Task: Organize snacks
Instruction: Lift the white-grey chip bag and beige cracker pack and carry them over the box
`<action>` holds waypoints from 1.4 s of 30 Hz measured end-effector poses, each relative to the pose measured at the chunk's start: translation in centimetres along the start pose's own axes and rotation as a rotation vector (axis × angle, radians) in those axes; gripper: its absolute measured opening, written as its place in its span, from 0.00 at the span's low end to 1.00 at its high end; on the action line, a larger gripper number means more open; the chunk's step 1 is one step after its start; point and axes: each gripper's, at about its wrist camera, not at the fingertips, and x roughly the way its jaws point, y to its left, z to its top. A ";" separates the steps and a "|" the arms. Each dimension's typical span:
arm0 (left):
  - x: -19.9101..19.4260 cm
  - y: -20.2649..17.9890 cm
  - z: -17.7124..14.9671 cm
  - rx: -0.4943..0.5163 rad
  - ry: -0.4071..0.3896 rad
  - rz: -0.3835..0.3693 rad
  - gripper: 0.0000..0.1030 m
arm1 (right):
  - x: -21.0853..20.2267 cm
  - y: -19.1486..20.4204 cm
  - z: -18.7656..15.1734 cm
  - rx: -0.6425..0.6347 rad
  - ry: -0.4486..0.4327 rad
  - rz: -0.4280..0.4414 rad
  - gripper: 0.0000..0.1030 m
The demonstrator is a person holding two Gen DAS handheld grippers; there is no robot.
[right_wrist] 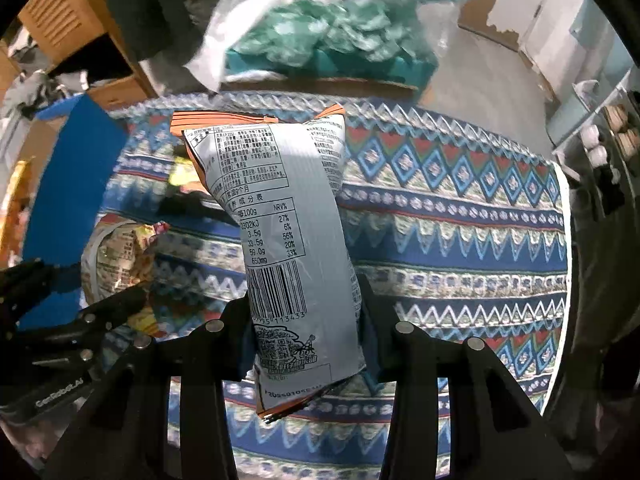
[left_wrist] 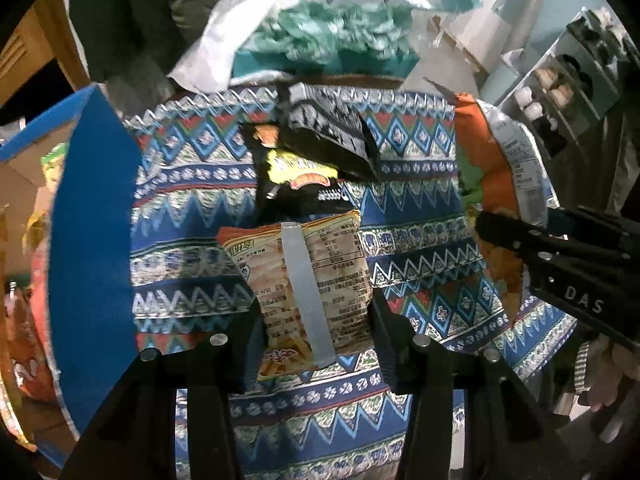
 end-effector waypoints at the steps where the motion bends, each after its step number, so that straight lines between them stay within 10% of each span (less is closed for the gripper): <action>1: -0.6 0.1 0.0 0.000 -0.010 -0.005 0.46 | 0.0 0.2 -0.2 -0.006 -0.005 0.007 0.40; 42: -11.3 20.8 -3.2 -0.262 -0.155 0.093 0.46 | -2.2 23.7 4.7 -0.266 -0.037 0.319 0.40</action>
